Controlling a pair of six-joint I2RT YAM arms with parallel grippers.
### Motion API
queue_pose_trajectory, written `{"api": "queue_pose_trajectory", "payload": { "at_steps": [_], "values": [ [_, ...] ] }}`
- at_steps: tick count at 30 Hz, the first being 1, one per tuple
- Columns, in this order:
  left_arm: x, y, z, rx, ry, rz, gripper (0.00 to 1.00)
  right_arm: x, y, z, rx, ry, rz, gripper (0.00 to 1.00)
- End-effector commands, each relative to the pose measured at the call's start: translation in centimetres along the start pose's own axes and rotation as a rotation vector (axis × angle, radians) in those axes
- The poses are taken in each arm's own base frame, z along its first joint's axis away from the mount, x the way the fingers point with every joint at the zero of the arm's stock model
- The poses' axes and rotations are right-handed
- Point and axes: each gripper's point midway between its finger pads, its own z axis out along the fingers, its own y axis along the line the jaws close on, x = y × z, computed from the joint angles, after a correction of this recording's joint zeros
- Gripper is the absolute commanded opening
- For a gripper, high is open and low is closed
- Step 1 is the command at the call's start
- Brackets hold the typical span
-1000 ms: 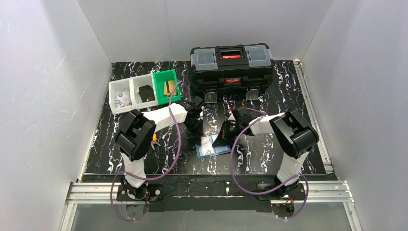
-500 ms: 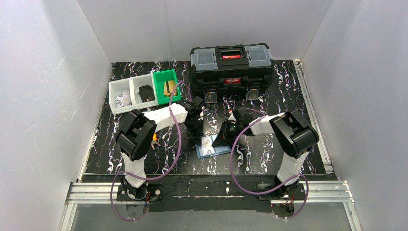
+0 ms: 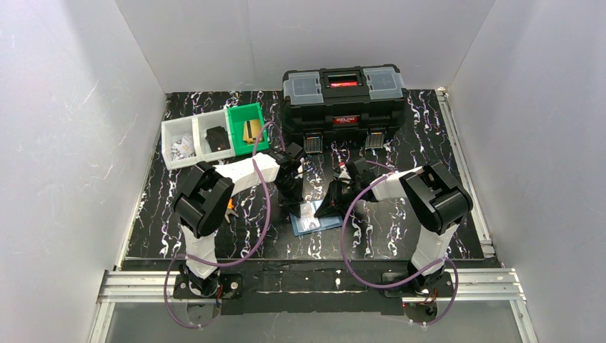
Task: Take the credit cards out of the card holder
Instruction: Remove the credit card from the card holder.
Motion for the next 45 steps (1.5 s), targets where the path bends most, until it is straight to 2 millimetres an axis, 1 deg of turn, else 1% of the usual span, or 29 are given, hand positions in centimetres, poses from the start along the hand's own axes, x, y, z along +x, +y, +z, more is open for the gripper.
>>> {"api": "queue_pose_trajectory", "payload": {
  "at_steps": [1, 7, 12, 13, 16, 17, 22, 28, 31, 39, 42, 43, 45],
  "values": [
    [0.6, 0.1, 2.2, -0.018, 0.032, -0.001, 0.0, 0.4, -1.5, 0.4, 0.055, -0.001, 0.013, 0.19],
    [0.9, 0.7, 2.9, -0.041, 0.045, -0.013, 0.0, 0.5, -0.5, 0.0, 0.02, -0.007, -0.023, 0.21],
    [0.9, 0.9, 3.2, -0.047, 0.05, -0.015, 0.0, 0.6, 0.0, -0.1, -0.002, -0.006, -0.043, 0.2],
    [0.9, 0.9, 3.2, -0.048, 0.05, -0.015, 0.0, 0.6, 0.0, -0.1, -0.003, -0.005, -0.043, 0.17],
    [1.0, 1.2, 3.2, -0.056, 0.052, -0.012, 0.0, 0.6, -0.3, -0.2, 0.01, -0.01, -0.04, 0.03],
    [1.0, 1.2, 3.1, -0.06, 0.049, -0.012, 0.0, 0.7, -0.4, -0.1, 0.016, -0.013, -0.04, 0.01],
    [1.1, 2.3, 2.4, -0.094, 0.039, -0.002, 0.0, 0.4, -1.6, -0.6, 0.082, -0.061, -0.036, 0.01],
    [1.5, 3.6, 2.1, -0.115, 0.046, -0.01, 0.0, -0.2, -3.9, -1.8, 0.226, -0.15, -0.017, 0.01],
    [1.6, 4.0, 2.1, -0.121, 0.052, -0.015, 0.0, -0.6, -4.1, -2.4, 0.251, -0.19, -0.022, 0.01],
    [1.4, 4.3, 2.0, -0.138, 0.05, -0.018, 0.0, -0.9, -4.4, -2.9, 0.276, -0.218, -0.021, 0.01],
    [1.3, 4.3, 2.1, -0.136, 0.05, -0.016, 0.0, -0.8, -3.7, -2.6, 0.221, -0.182, -0.032, 0.01],
    [1.3, 4.2, 2.1, -0.134, 0.053, -0.015, 0.0, -0.6, -3.6, -2.2, 0.196, -0.158, -0.032, 0.02],
    [1.3, 4.2, 2.2, -0.132, 0.056, -0.014, 0.0, -0.5, -2.9, -1.6, 0.138, -0.126, -0.046, 0.11]
  ]
}}
